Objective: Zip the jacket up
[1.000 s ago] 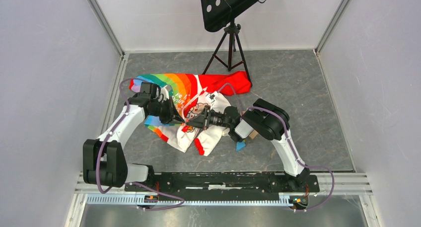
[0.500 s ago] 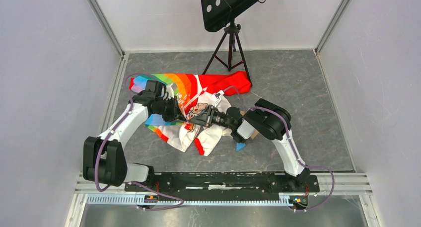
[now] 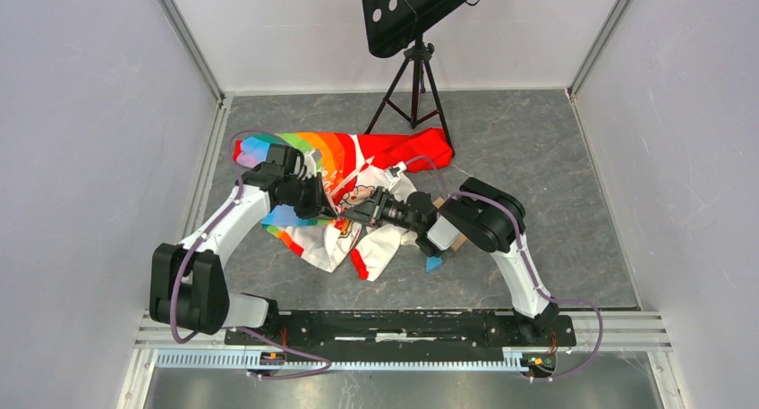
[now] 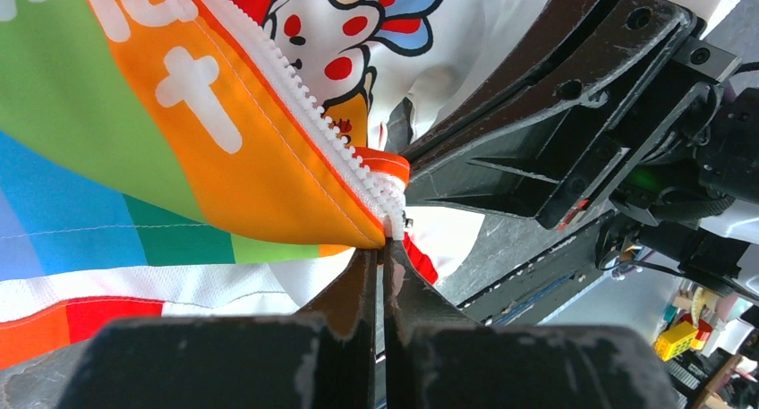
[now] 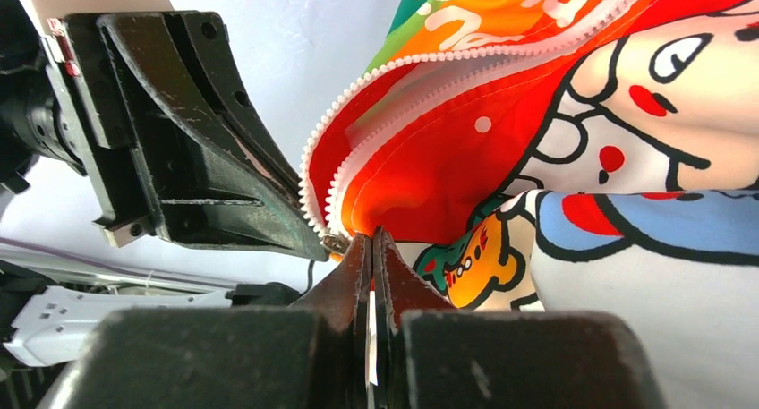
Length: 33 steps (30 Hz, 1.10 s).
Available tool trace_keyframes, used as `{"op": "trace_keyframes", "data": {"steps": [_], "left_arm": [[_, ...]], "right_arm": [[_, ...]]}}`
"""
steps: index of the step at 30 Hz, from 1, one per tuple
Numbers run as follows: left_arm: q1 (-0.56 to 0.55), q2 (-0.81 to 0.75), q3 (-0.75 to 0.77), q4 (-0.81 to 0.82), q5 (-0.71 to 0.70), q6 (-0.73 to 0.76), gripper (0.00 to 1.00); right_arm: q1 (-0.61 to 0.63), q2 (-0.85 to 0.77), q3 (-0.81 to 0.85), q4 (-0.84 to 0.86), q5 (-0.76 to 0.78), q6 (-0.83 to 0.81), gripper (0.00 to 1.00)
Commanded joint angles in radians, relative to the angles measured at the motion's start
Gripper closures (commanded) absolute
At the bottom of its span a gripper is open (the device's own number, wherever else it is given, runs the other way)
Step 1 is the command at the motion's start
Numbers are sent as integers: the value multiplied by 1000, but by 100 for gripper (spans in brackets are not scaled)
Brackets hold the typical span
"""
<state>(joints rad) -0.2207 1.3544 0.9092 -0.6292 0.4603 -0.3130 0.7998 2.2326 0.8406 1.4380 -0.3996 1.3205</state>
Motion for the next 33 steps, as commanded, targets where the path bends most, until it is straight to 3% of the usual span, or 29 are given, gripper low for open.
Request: {"op": "trace_keyframes", "data": {"steps": [1, 14, 21, 33], "left_arm": [[-9, -6, 1, -107, -83, 23, 98], [-20, -12, -15, -85, -91, 28, 98], [-19, -48, -25, -40, -172, 8, 98], [-19, -105, -58, 10, -88, -12, 98]], "right_arm": [[-39, -103, 5, 521, 119, 101, 100], [5, -50, 79, 520, 144, 230, 100], [29, -97, -27, 521, 142, 242, 100], [41, -71, -21, 520, 162, 281, 100]]}}
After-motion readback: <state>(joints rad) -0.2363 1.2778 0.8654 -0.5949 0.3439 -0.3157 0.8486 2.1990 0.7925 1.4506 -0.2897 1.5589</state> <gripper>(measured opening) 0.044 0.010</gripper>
